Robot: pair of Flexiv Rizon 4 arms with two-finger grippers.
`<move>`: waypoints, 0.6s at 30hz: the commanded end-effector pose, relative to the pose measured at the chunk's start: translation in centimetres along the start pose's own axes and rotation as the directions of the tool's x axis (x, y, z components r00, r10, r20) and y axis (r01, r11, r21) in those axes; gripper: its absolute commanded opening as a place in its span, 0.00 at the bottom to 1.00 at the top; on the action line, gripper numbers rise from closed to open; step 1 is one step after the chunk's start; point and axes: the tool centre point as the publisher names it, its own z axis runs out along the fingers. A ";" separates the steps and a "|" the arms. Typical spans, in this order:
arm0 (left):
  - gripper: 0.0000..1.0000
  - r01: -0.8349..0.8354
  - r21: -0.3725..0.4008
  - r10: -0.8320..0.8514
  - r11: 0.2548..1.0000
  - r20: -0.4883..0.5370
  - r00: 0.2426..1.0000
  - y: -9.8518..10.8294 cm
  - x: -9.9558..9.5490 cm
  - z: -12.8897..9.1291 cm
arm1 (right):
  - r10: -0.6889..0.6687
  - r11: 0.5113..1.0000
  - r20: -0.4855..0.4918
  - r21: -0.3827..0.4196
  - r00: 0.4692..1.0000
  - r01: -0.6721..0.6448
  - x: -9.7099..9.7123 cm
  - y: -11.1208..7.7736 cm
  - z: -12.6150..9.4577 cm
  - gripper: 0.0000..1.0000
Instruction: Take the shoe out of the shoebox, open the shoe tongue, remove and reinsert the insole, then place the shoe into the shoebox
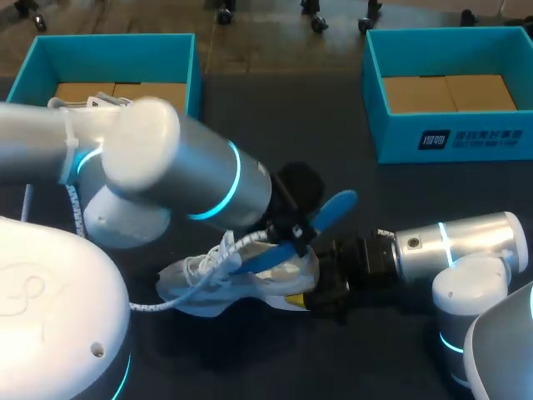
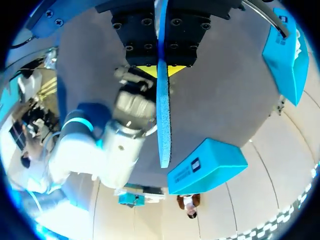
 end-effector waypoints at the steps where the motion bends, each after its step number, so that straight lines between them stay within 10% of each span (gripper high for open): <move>1: 0.00 -0.005 -0.002 0.004 1.000 -0.161 0.987 -1.7 0.1 -2.4 | 0.001 1.000 -0.001 0.008 1.000 -0.001 0.0 0.1 0.2 0.00; 18: 0.00 -0.028 0.202 0.104 0.979 -0.375 0.921 -11.3 3.6 -12.3 | 0.001 1.000 -0.001 0.008 1.000 -0.001 0.0 0.1 0.2 0.00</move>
